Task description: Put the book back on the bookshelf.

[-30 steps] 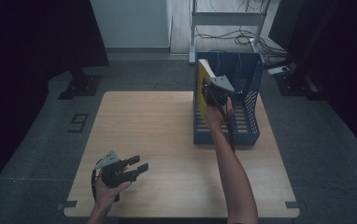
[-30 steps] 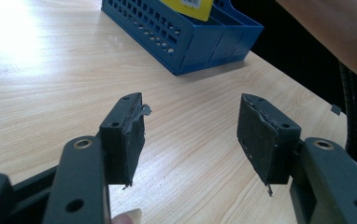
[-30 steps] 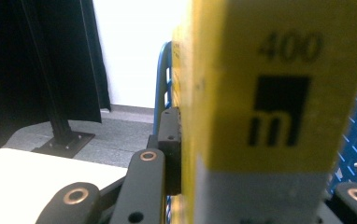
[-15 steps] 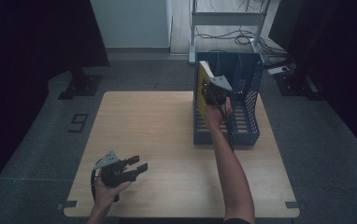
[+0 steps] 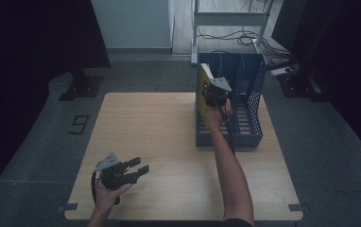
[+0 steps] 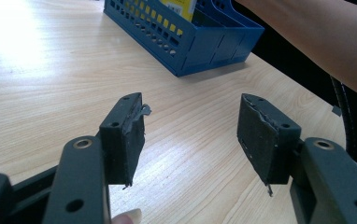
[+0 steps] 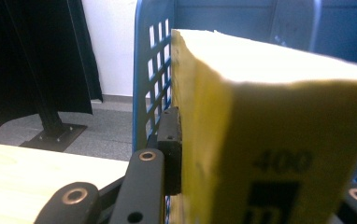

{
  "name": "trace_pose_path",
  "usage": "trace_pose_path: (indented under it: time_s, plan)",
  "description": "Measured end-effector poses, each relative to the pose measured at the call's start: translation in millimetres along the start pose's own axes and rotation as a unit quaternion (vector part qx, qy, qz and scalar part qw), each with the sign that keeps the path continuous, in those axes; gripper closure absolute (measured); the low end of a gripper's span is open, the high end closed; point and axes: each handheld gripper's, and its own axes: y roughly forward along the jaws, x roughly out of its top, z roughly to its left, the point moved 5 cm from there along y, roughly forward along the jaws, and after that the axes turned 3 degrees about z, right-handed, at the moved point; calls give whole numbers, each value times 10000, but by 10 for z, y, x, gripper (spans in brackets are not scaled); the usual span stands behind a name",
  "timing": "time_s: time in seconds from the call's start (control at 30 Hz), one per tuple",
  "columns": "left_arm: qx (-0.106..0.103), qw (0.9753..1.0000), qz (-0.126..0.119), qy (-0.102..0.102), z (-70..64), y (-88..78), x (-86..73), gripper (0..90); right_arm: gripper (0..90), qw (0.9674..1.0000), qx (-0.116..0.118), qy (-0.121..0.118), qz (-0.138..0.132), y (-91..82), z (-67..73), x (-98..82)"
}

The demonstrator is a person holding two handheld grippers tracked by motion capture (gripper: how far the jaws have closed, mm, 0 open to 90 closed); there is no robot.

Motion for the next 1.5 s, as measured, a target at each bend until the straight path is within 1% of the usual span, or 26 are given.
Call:
trace_pose_path:
  time_s: [0.2,0.4,0.63,0.87,0.93,1.0,1.2,1.3,1.5]
  plan:
    - [10,10000,-11,-11,5,-10,1,415,735,9999,-13,65,105,79,32,-104]
    - [5,10000,-26,-1,10,-18,4,415,734,9999,-24,56,116,123,54,-185]
    - [-11,10000,-18,22,-19,-3,6,415,730,9999,20,10,113,80,47,-222]
    - [-34,10000,8,91,-68,17,12,416,726,9997,24,-27,259,-21,31,-282]
    - [-45,9999,29,113,-83,28,10,416,724,9996,56,-2,293,-47,21,-305]
    - [-61,9999,44,134,-100,38,8,415,724,9994,101,-29,326,-58,15,-327]
    - [-35,9999,41,134,-92,40,7,416,718,9992,158,-12,366,-58,19,-338]
    - [-16,9999,3,120,-83,35,10,418,709,9993,138,-35,345,-65,20,-330]
    - [-21,9999,-7,104,-86,32,11,417,646,9995,225,-12,203,-93,26,-254]
